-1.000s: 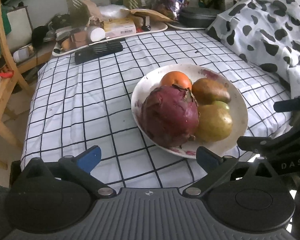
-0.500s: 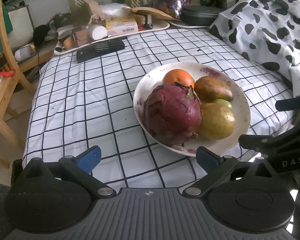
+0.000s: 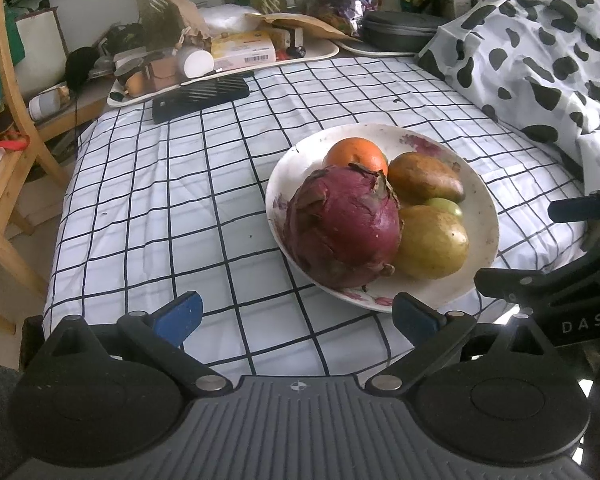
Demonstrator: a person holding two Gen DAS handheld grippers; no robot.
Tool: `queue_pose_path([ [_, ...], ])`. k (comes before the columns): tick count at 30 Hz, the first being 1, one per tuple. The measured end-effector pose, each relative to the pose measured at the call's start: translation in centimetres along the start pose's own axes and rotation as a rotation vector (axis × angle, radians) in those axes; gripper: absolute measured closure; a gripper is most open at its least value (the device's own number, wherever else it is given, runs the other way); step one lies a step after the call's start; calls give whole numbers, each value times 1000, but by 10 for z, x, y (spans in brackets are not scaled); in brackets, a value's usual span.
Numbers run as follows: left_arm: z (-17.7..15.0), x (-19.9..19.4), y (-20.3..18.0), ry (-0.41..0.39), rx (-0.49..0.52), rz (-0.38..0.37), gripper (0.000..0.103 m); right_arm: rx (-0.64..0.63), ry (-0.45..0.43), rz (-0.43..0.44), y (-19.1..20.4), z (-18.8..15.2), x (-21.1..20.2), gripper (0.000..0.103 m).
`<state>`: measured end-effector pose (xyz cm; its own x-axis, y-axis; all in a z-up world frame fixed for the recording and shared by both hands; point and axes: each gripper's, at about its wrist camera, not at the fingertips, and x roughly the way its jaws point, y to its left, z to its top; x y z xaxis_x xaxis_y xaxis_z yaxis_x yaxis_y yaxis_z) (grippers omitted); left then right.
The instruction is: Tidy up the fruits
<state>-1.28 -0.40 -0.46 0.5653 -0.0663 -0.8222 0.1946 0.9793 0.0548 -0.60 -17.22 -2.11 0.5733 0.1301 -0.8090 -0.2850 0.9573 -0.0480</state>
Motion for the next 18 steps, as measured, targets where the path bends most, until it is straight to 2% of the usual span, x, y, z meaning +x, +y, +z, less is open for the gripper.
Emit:
queue_pose_path([
  [18,0,-2,1,-10,-10,-16,0,1,0,0,1,0,0,0],
])
